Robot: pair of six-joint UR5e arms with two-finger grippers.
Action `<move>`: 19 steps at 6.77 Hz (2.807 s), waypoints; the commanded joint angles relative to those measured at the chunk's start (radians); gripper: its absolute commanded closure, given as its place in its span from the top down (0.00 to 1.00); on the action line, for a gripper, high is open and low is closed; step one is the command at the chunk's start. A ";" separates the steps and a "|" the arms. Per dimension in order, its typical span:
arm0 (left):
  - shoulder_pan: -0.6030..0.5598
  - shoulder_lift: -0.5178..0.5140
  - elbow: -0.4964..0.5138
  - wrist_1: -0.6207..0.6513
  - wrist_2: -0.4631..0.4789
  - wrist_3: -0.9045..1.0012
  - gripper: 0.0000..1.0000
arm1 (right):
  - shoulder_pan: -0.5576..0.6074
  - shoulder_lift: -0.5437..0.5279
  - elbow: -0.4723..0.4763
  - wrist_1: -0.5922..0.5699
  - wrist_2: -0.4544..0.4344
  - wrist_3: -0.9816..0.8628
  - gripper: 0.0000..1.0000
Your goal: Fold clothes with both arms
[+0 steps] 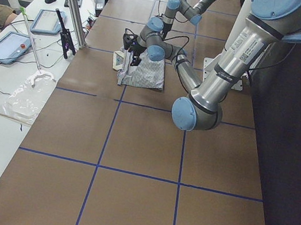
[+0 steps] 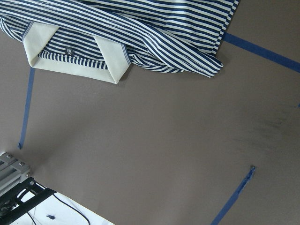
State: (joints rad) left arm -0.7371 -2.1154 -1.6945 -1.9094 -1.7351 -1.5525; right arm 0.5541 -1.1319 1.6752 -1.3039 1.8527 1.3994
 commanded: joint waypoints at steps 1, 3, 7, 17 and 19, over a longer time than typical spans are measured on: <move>0.001 -0.008 -0.002 0.001 0.000 -0.003 0.99 | 0.001 -0.093 0.126 -0.027 0.023 0.001 0.00; 0.002 -0.009 -0.004 0.001 -0.004 -0.006 0.99 | -0.037 -0.194 0.318 -0.173 0.042 0.007 0.00; 0.057 -0.002 -0.051 -0.003 -0.006 -0.029 0.99 | -0.338 -0.423 0.500 -0.195 0.040 0.148 0.00; 0.504 0.086 -0.171 0.259 0.169 -0.546 0.86 | -0.163 -0.212 0.541 -0.181 -0.086 0.280 1.00; 0.499 0.077 -0.152 0.259 0.174 -0.546 0.81 | -0.160 -0.212 0.541 -0.181 -0.084 0.280 1.00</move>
State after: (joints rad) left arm -0.2355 -2.0353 -1.8552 -1.6509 -1.5659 -2.0974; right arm 0.3928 -1.3443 2.2167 -1.4849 1.7683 1.6796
